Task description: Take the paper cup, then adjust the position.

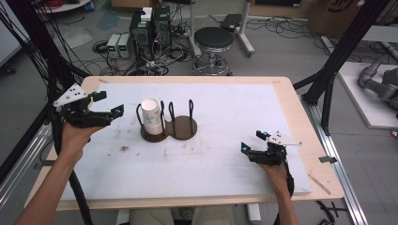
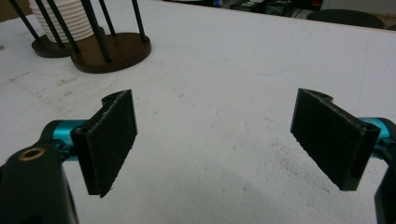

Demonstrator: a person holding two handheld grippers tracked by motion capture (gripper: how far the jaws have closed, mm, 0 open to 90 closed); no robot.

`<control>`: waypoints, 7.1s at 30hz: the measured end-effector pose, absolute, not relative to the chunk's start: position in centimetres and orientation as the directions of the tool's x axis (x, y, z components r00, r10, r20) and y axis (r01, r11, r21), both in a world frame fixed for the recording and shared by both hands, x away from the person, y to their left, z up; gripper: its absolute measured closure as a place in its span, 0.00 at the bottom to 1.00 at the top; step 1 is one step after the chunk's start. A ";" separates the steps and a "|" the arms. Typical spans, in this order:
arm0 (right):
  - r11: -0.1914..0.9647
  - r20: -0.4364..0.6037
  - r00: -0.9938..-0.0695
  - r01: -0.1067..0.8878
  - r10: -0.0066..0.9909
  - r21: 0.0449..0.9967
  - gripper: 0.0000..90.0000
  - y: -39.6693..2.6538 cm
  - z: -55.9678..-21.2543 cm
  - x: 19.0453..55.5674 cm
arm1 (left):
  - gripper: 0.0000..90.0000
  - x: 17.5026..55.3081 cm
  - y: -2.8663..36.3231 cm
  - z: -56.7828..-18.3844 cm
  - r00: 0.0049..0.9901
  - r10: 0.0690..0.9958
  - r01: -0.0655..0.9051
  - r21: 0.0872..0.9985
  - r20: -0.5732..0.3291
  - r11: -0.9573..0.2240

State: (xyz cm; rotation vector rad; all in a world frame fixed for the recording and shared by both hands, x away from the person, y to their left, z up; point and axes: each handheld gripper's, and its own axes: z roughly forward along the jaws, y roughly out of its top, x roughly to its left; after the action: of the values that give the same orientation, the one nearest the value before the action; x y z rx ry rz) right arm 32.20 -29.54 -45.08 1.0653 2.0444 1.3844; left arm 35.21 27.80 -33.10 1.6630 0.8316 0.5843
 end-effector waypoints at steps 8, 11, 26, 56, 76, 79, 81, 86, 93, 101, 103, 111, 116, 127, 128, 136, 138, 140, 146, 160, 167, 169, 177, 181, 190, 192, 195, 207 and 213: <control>0.201 0.051 -0.602 0.343 0.797 0.918 0.17 -29.5 -45.1 32.2 | 0.11 37.5 27.0 -32.9 0.696 0.714 0.259 0.954 -0.075 -0.152; 0.200 0.051 -0.602 0.342 0.797 0.918 0.17 -29.5 -45.1 32.1 | 0.11 38.8 26.7 -32.6 0.729 0.679 0.269 0.947 -0.084 -0.172; 0.200 0.050 -0.602 0.341 0.797 0.918 0.17 -29.5 -45.1 32.1 | 0.11 43.0 23.6 -32.9 0.861 0.501 0.279 0.900 -0.080 -0.334; 0.206 0.048 -0.602 0.345 0.797 0.916 0.17 -29.5 -45.1 32.2 | 0.12 46.5 19.7 -35.0 0.926 0.373 0.299 0.722 -0.061 -0.624; 0.211 0.046 -0.603 0.349 0.796 0.913 0.17 -29.4 -45.1 32.3 | 0.33 46.3 19.8 -34.6 0.921 0.387 0.311 0.698 -0.053 -0.645; 0.213 0.045 -0.603 0.349 0.797 0.913 0.17 -29.4 -45.1 32.3 | 0.35 46.2 19.9 -34.5 0.920 0.389 0.310 0.703 -0.051 -0.640; 0.213 0.045 -0.602 0.349 0.797 0.912 0.17 -29.4 -45.1 32.3 | 0.35 46.2 19.9 -34.5 0.920 0.389 0.311 0.704 -0.053 -0.639; 0.214 0.043 -0.602 0.349 0.797 0.912 0.17 -29.4 -45.1 32.3 | 0.36 46.1 19.9 -34.3 0.917 0.395 0.317 0.705 -0.057 -0.635; 0.217 0.039 -0.603 0.346 0.797 0.913 0.17 -29.4 -45.1 32.3 | 0.37 46.0 19.9 -34.0 0.913 0.404 0.318 0.716 -0.055 -0.622; 0.217 0.043 -0.604 0.351 0.796 0.911 0.17 -29.4 -45.1 32.3 | 0.38 45.9 19.5 -32.6 0.916 0.400 0.308 0.709 -0.040 -0.634; 0.217 0.043 -0.604 0.350 0.796 0.911 0.17 -29.4 -45.1 32.3 | 0.38 45.9 19.4 -32.2 0.914 0.404 0.307 0.713 -0.037 -0.630; 0.218 0.044 -0.605 0.353 0.795 0.910 0.17 -29.3 -45.1 32.3 | 0.39 45.4 19.9 -30.5 0.906 0.423 0.311 0.731 -0.033 -0.608; 0.222 0.040 -0.605 0.352 0.795 0.909 0.17 -29.3 -45.1 32.3 | 0.40 45.0 20.2 -28.4 0.904 0.427 0.289 0.754 -0.012 -0.590; 0.223 0.038 -0.604 0.352 0.796 0.909 0.17 -29.3 -45.1 32.3 | 0.40 44.1 19.7 -24.0 0.912 0.408 0.233 0.772 0.037 -0.591; 0.223 0.038 -0.604 0.352 0.796 0.909 0.17 -29.3 -45.1 32.3 | 0.40 44.0 19.7 -23.7 0.911 0.411 0.231 0.771 0.044 -0.594; 0.224 0.037 -0.604 0.351 0.796 0.909 0.17 -29.3 -45.1 32.3 | 0.40 43.7 19.9 -23.3 0.910 0.412 0.228 0.767 0.052 -0.600; 0.224 0.038 -0.605 0.352 0.796 0.909 0.17 -29.3 -45.1 32.3 | 0.40 43.5 19.9 -23.3 0.909 0.413 0.225 0.773 0.052 -0.594; 0.223 0.039 -0.604 0.353 0.796 0.909 0.17 -29.3 -45.1 32.3 | 0.40 43.1 20.0 -23.3 0.913 0.406 0.219 0.788 0.042 -0.575; 0.219 0.038 -0.604 0.346 0.796 0.913 0.17 -29.3 -45.1 32.3 | 0.40 41.2 19.9 -23.6 0.927 0.374 0.189 0.821 0.033 -0.539; 0.219 0.040 -0.605 0.348 0.795 0.912 0.17 -29.3 -45.1 32.3 | 0.40 36.6 17.7 -28.6 0.963 0.271 0.120 0.907 -0.007 -0.403; 0.225 0.036 -0.607 0.349 0.794 0.910 0.17 -29.3 -45.1 32.3 | 0.40 34.9 16.2 -31.3 0.973 0.227 0.110 0.927 -0.028 -0.359; 0.222 0.045 -0.606 0.358 0.794 0.907 0.17 -29.3 -45.1 32.4 | 0.40 34.5 16.1 -32.2 0.976 0.215 0.115 0.936 -0.044 -0.332; 0.230 0.036 -0.610 0.351 0.792 0.908 0.17 -29.2 -45.1 32.3 | 0.40 33.2 15.7 -34.8 0.980 0.196 0.100 0.950 -0.042 -0.295; 0.227 0.036 -0.610 0.349 0.792 0.909 0.17 -29.3 -45.1 32.3 | 0.40 32.9 15.9 -35.8 0.981 0.186 0.099 0.960 -0.051 -0.262; 0.231 0.022 -0.607 0.336 0.795 0.913 0.17 -29.2 -45.1 32.2 | 0.40 32.6 15.5 -37.1 0.985 0.164 0.098 0.960 -0.055 -0.262; 0.231 0.026 -0.606 0.341 0.795 0.911 0.17 -29.2 -45.1 32.2 | 0.40 32.7 15.6 -37.1 0.984 0.172 0.097 0.957 -0.050 -0.275; 0.234 0.026 -0.607 0.344 0.794 0.909 0.17 -29.2 -45.1 32.2 | 0.40 32.7 15.8 -37.1 0.983 0.173 0.100 0.960 -0.055 -0.261; 0.229 0.037 -0.611 0.351 0.791 0.908 0.17 -29.2 -45.1 32.3 | 0.40 32.9 16.0 -37.3 0.982 0.177 0.106 0.960 -0.061 -0.257; 0.248 0.029 -0.640 0.340 0.768 0.907 0.17 -29.2 -45.0 32.3 | 0.40 33.1 16.2 -37.4 0.981 0.184 0.108 0.960 -0.061 -0.257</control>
State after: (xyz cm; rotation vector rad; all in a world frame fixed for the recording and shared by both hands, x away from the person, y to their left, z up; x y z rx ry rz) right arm 32.33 -29.19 -44.96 1.0098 2.1036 1.3651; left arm 33.10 16.16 -37.38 1.8349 0.2134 0.0725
